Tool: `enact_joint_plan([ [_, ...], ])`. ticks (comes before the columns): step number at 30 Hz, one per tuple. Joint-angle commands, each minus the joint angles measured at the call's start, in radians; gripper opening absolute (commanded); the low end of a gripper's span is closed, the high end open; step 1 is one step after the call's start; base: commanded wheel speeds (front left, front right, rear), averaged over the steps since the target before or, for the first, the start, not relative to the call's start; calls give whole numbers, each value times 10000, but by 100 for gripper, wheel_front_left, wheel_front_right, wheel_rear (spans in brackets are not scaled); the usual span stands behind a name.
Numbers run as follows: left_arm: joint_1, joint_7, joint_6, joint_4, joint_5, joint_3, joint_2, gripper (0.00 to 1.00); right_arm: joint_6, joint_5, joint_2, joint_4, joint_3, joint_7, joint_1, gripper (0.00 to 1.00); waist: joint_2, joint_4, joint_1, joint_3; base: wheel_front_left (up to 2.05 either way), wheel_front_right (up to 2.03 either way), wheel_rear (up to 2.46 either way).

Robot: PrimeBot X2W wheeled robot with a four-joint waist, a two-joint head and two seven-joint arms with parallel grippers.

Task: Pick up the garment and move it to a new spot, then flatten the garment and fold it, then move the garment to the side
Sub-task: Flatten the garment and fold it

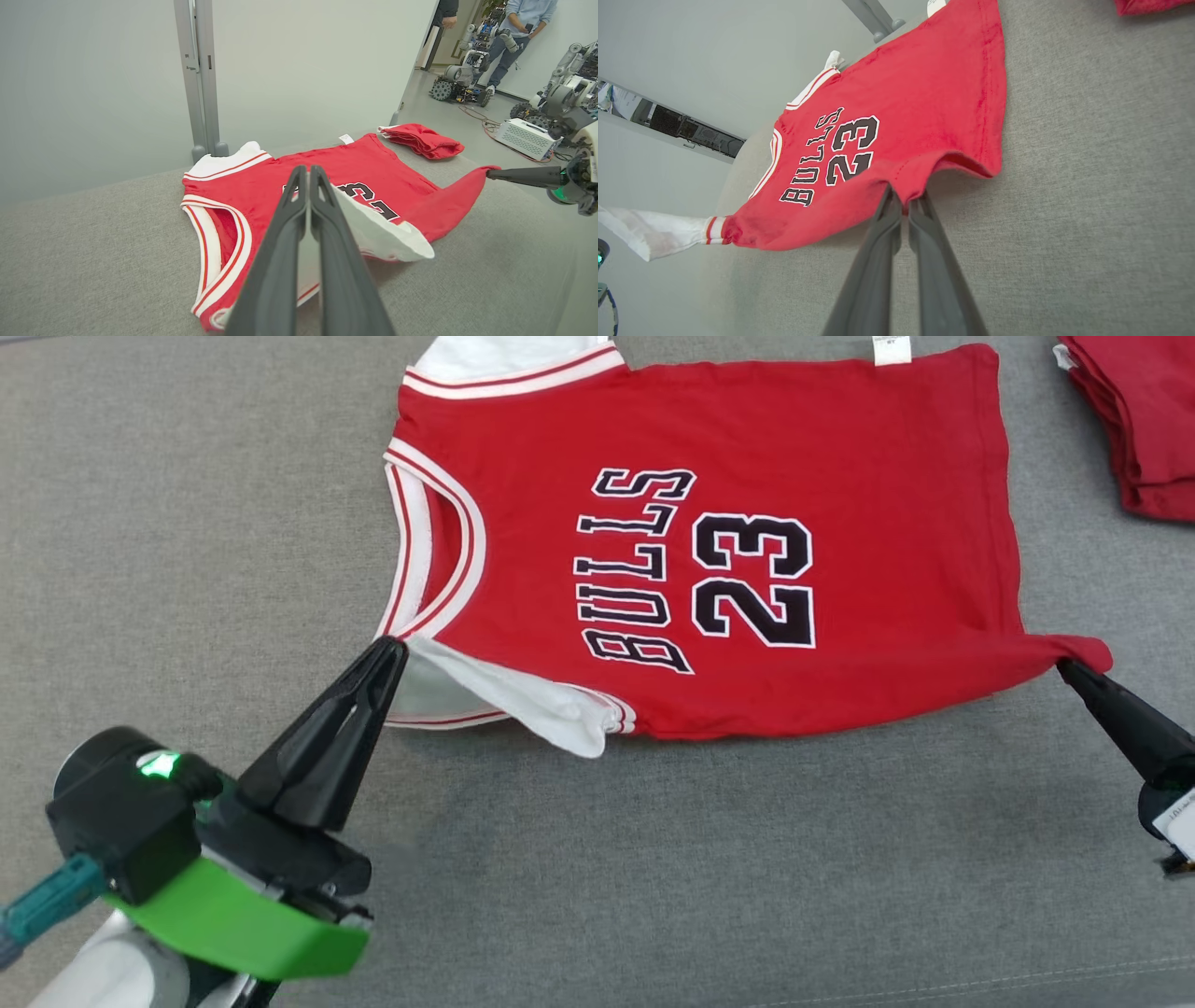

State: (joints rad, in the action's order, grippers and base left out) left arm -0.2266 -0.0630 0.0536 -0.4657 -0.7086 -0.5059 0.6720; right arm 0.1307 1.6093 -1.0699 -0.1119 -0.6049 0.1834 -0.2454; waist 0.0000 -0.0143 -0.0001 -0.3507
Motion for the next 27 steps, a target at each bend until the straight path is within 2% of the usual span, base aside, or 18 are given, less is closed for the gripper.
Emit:
enact_joint_plan([
  [1, -423, -58, -131, 312, 84, -32, -181, 0, -1, 81, 185, 157, -18, -149, -285, 0, 0, -100, 1, -305, 0, 0, 0],
  [8, -2148, -260, -478, 1852, 605, -160, -797, 0, -1, 30, 812, 938, 191, -627, -1351, 0, 0, -114, 1, -1170, 0, 0, 0],
  [17, -4209, -459, -843, 2973, 1587, -320, -1098, 0, -1, -94, 1221, 1441, 590, -767, -2319, 0, 0, -9, 1, -1998, 0, 0, 0],
  [21, -4794, -572, -831, 3446, 1947, -354, -1231, 0, -1, -110, 1397, 1598, 686, -840, -2619, 0, 0, -10, 1, -2227, 0, 0, 0],
  [22, -4886, -650, -806, 3578, 1965, -350, -1296, 4, -1, -113, 1452, 1686, 727, -813, -2683, 22, 0, -15, 1, -2262, 0, 0, 0],
  [23, -4919, -703, -792, 3665, 1950, -351, -1354, 34, -1, -115, 1495, 1775, 756, -776, -2721, 94, 0, -22, 1, -2283, 0, 0, 0],
  [24, -4962, -741, -777, 3748, 1970, -345, -1386, 67, -1, -172, 1556, 1842, 825, -679, -2791, 100, 0, -37, 1, -2302, 0, 0, 0],
  [25, -4988, -809, -772, 3810, 1991, -335, -1399, 100, -1, -203, 1623, 1870, 863, -603, -2825, 100, 0, -51, 1, -2310, 0, 0, 0],
  [27, -4953, -913, -682, 3936, 2032, -316, -1399, 100, -1, -200, 1748, 1882, 939, -456, -2850, 100, 0, -95, 1, -2290, 0, 0, 0],
])
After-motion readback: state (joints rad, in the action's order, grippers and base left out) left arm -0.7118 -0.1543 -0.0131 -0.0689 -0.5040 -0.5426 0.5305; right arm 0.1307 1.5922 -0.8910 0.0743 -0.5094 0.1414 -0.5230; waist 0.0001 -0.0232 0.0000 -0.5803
